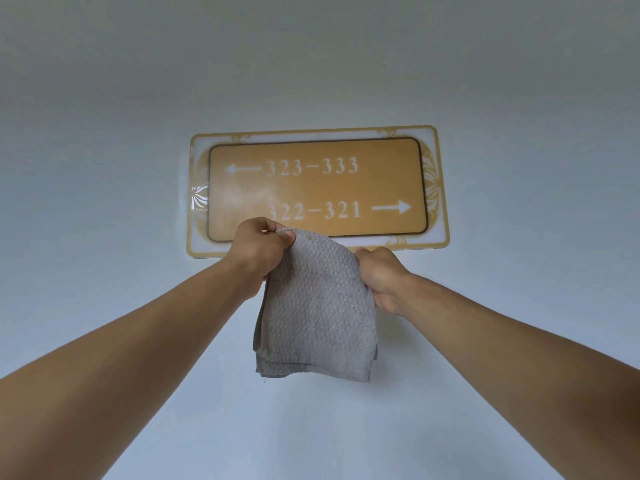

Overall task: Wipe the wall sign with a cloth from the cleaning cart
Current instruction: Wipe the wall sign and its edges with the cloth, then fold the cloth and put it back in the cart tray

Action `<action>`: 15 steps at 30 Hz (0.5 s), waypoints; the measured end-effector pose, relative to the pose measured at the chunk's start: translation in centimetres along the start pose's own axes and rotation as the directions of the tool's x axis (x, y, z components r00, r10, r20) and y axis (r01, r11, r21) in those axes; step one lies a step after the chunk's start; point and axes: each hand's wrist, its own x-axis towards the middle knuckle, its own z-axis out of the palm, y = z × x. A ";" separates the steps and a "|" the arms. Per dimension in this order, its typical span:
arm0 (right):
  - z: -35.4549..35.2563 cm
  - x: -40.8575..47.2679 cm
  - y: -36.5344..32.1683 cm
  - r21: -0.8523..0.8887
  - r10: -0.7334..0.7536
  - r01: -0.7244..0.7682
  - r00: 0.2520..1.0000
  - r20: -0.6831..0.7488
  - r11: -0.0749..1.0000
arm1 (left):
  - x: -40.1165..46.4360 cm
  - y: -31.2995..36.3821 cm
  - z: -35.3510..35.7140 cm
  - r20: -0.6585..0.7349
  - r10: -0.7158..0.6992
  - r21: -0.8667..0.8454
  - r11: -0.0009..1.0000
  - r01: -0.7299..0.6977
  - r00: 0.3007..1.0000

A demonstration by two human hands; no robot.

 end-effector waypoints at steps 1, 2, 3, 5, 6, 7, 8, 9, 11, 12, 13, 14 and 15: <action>-0.1 0.0 0.1 0.018 0.006 -0.006 1.000 0.000 1.000 | 0.0 -0.2 0.3 0.008 0.001 -0.001 1.000 -0.001 1.000; -0.3 0.1 0.2 0.030 0.012 -0.012 1.000 0.000 0.999 | 0.0 -0.4 0.5 0.015 0.002 -0.005 1.000 -0.002 1.000; -0.6 0.0 0.3 0.036 0.024 -0.024 1.000 -0.002 0.999 | 0.0 -0.5 0.9 0.020 0.006 -0.010 1.000 -0.005 1.000; -1.3 -0.4 0.5 0.040 0.041 -0.041 0.999 0.004 0.998 | 0.2 -0.9 1.5 0.033 0.010 -0.020 1.000 -0.010 0.999; -2.1 -0.6 0.6 0.051 0.040 -0.040 0.999 0.003 0.998 | 0.3 -1.0 2.3 0.051 0.013 -0.032 0.999 -0.012 0.999; -2.7 -0.8 0.6 0.057 0.040 -0.041 0.999 0.007 0.998 | 0.3 -1.0 2.8 0.061 0.018 -0.039 0.999 -0.016 0.998; -3.3 -1.1 0.6 0.060 0.045 -0.045 0.999 0.000 0.997 | 0.3 -1.1 3.5 0.079 0.024 -0.046 0.999 -0.020 0.997; -4.6 -1.5 0.7 0.058 0.049 -0.048 0.999 -0.019 0.997 | 0.2 -1.1 4.7 0.105 0.023 -0.068 0.998 -0.015 0.994; -6.6 -2.3 0.5 0.071 0.064 -0.061 0.997 -0.049 0.996 | 0.1 -1.2 6.7 0.138 0.015 -0.101 0.995 -0.001 0.990; -8.0 -2.8 0.5 0.076 0.068 -0.062 0.994 -0.083 0.995 | -0.2 -1.2 8.0 0.159 0.004 -0.123 0.992 0.016 0.987; -9.0 -3.2 0.4 0.073 0.070 -0.063 0.992 -0.102 0.995 | -0.3 -1.3 8.9 0.175 -0.006 -0.136 0.990 0.030 0.985; -10.6 -3.7 0.3 0.047 0.062 -0.055 0.987 -0.146 0.997 | -0.7 -1.5 10.6 0.214 -0.015 -0.155 0.987 0.049 0.977; -12.4 -4.4 0.2 0.007 0.054 -0.054 0.979 -0.194 0.999 | -1.0 -1.5 12.3 0.248 -0.025 -0.177 0.982 0.071 0.969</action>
